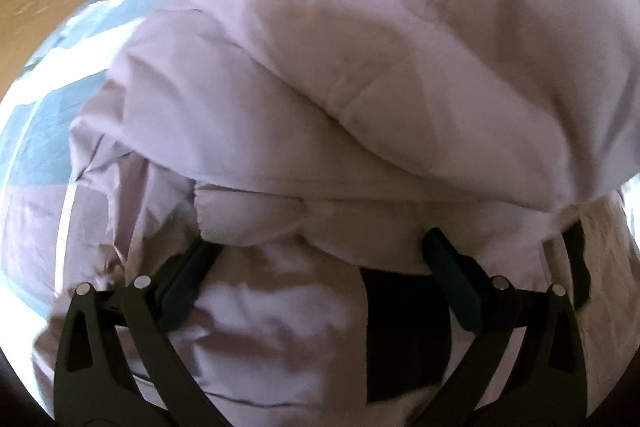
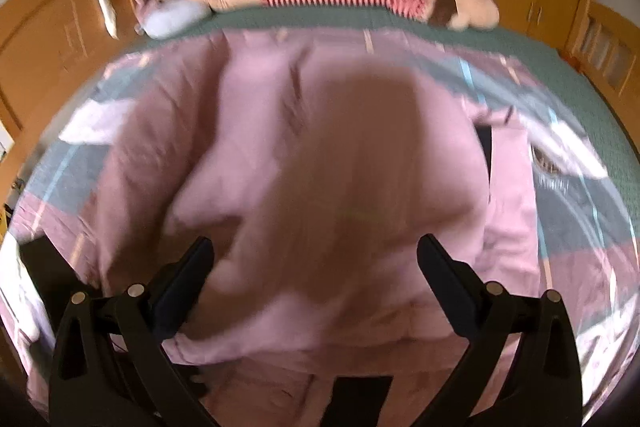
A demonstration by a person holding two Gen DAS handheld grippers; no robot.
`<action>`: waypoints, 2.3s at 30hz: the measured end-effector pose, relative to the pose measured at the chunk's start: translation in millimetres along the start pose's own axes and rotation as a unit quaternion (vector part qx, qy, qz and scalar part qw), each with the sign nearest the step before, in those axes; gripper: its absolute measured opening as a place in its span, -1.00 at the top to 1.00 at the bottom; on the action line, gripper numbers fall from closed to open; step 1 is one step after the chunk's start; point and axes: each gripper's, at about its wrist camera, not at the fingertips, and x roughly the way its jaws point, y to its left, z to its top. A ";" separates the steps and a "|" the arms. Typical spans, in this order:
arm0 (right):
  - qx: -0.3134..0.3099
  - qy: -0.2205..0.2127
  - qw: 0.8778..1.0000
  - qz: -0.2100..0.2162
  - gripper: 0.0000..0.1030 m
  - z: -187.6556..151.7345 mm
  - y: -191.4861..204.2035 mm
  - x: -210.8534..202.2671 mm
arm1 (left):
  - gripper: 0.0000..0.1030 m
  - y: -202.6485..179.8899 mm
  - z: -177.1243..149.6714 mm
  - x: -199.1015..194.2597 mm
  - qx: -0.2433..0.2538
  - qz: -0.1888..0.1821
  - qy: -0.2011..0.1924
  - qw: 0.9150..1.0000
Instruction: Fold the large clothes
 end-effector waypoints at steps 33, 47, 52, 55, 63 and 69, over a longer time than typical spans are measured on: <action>0.020 -0.001 1.000 -0.003 -0.97 -62.1 -27.4 -17.0 | -0.96 8.1 4.8 -38.1 -0.021 0.043 -0.076 0.996; -0.033 -0.011 0.999 -0.012 -0.44 -14.4 16.3 19.8 | -0.96 17.5 1.6 -27.9 -0.046 0.029 -0.054 0.997; -0.018 -0.007 1.000 0.006 -0.44 -25.9 -2.2 24.8 | -0.96 16.2 1.7 -28.2 -0.045 0.029 -0.049 0.997; -0.001 -0.034 0.999 0.032 -0.44 -28.9 -15.8 -3.5 | -0.96 12.3 1.5 -33.6 -0.038 0.041 -0.058 0.997; 0.023 -0.040 0.999 -0.003 -0.54 -50.5 -75.3 -45.4 | -0.96 13.0 0.2 -34.5 -0.044 0.037 -0.058 0.997; 0.097 -0.016 0.995 -0.026 -0.58 -68.7 -122.4 -41.2 | -0.96 13.4 0.0 -32.7 -0.043 0.040 -0.056 0.997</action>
